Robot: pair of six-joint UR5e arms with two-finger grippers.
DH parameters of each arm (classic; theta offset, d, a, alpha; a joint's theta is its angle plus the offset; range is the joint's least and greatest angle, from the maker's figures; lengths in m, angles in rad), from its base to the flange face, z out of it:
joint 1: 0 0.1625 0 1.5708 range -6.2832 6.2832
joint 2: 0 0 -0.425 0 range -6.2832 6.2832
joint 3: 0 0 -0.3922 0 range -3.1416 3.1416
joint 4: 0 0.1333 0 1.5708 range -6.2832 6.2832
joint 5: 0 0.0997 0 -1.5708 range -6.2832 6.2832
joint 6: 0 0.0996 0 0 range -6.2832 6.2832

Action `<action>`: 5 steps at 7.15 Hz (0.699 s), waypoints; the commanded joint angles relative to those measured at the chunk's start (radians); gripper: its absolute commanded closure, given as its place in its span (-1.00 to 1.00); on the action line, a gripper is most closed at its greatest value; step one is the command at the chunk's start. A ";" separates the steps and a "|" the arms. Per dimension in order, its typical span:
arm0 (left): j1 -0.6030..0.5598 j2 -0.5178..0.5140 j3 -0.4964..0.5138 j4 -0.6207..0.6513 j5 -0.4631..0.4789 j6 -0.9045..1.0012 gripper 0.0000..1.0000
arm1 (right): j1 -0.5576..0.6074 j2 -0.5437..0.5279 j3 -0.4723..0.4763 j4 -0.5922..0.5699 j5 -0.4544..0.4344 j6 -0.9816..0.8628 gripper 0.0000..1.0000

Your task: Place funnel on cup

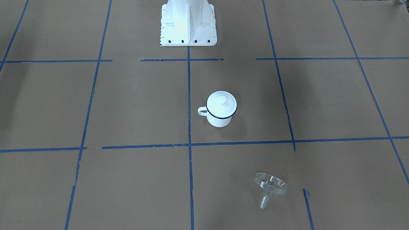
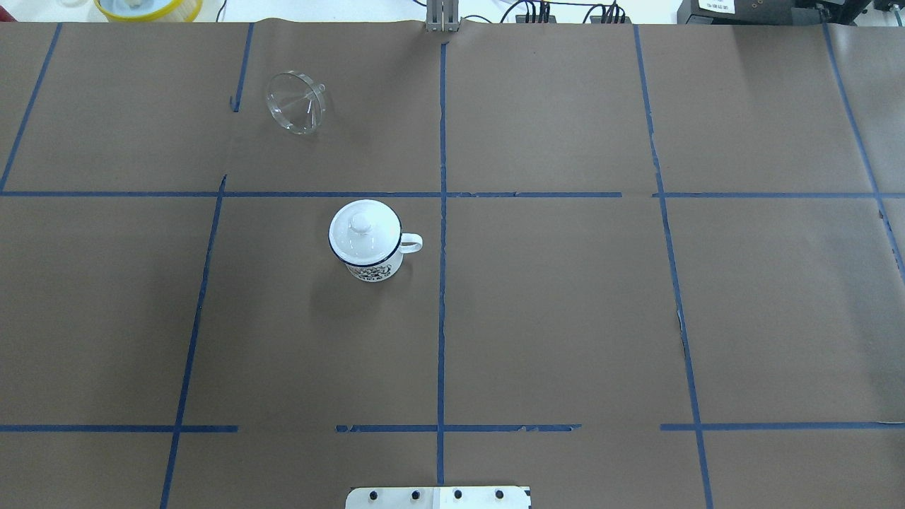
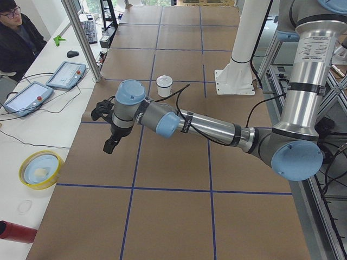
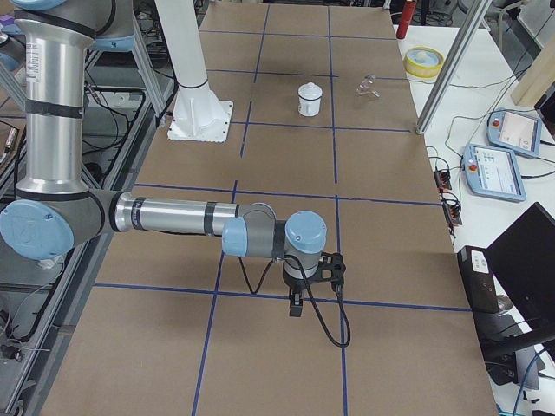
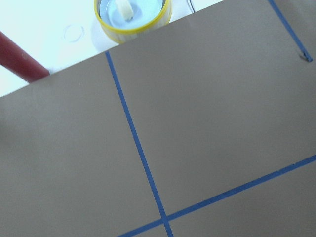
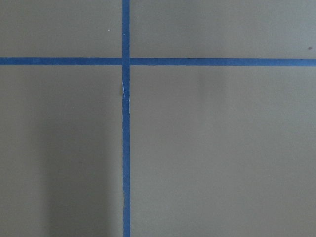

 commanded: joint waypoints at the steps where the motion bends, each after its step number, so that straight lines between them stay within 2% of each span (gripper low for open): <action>1: 0.113 -0.019 -0.076 -0.099 -0.047 -0.204 -1.00 | 0.000 0.000 0.000 0.000 0.000 0.000 -1.00; 2: 0.247 -0.039 -0.100 -0.094 -0.046 -0.272 -1.00 | 0.000 0.000 0.000 0.000 0.000 0.000 -1.00; 4: 0.418 -0.188 -0.096 -0.042 -0.026 -0.644 -1.00 | 0.000 0.000 0.000 0.000 0.000 0.000 -1.00; 5: 0.515 -0.284 -0.104 0.038 0.062 -0.842 -1.00 | 0.000 0.000 0.000 0.000 0.000 0.000 -1.00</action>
